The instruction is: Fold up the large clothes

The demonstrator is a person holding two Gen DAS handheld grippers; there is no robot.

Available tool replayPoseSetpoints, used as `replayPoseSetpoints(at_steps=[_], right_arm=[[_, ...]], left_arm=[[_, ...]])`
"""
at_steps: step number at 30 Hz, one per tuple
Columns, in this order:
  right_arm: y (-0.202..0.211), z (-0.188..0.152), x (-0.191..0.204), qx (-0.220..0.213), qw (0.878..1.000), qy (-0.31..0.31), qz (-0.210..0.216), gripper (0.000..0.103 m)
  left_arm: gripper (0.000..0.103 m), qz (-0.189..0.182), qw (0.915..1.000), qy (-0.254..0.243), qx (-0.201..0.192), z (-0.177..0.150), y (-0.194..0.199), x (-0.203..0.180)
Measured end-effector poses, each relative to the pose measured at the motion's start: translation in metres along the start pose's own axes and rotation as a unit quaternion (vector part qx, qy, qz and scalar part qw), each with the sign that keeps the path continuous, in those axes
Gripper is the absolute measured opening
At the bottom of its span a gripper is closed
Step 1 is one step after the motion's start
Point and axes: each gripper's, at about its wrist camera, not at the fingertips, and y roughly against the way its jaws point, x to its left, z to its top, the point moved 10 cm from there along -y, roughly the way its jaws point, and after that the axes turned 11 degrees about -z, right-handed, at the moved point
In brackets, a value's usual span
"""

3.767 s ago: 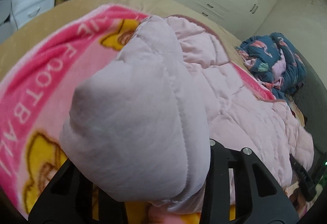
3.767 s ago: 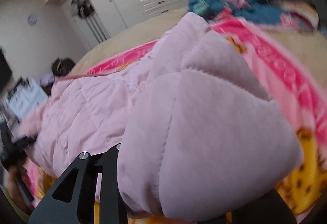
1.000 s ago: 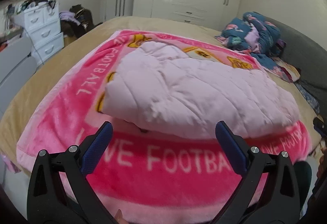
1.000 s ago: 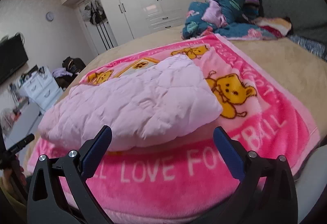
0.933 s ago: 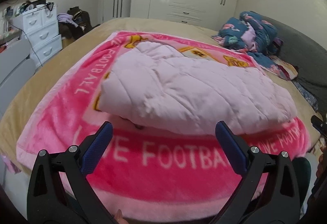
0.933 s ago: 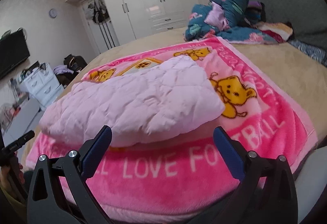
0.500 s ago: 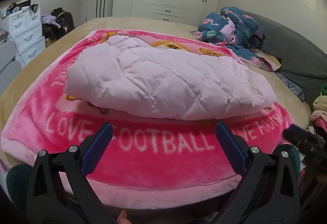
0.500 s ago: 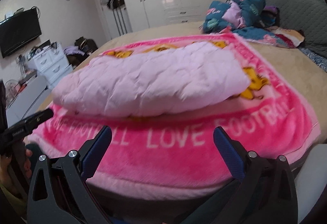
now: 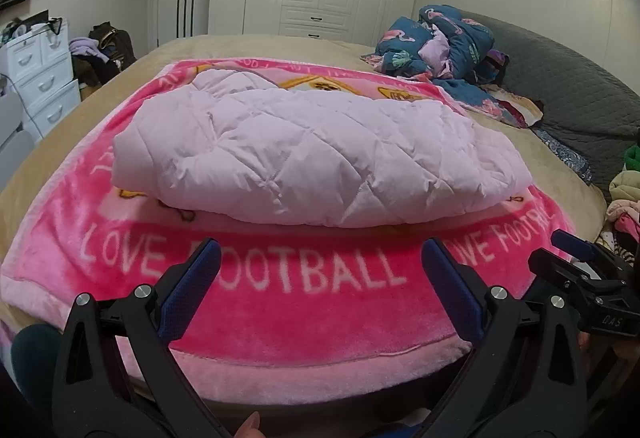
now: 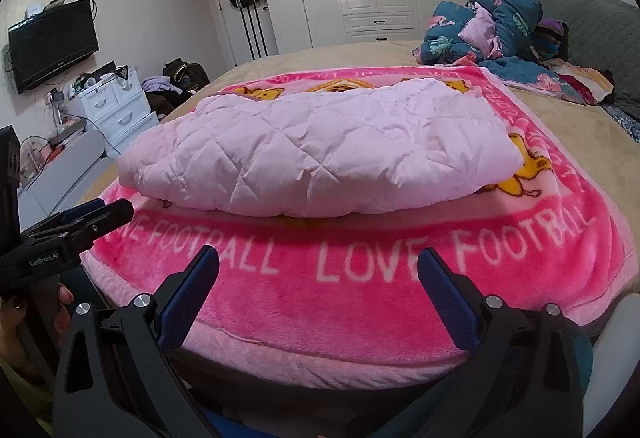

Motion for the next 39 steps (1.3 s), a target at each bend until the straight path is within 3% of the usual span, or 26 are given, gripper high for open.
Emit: replayPoseSetpoints(at_steps=[39], right_arm=[[0.0025, 0.0002, -0.0018, -0.004, 1.0, -0.004, -0.001, 0.099]], left_arm=[[0.094, 0.003, 1.0, 0.004, -0.007, 0.0035, 0.0047, 0.0016]])
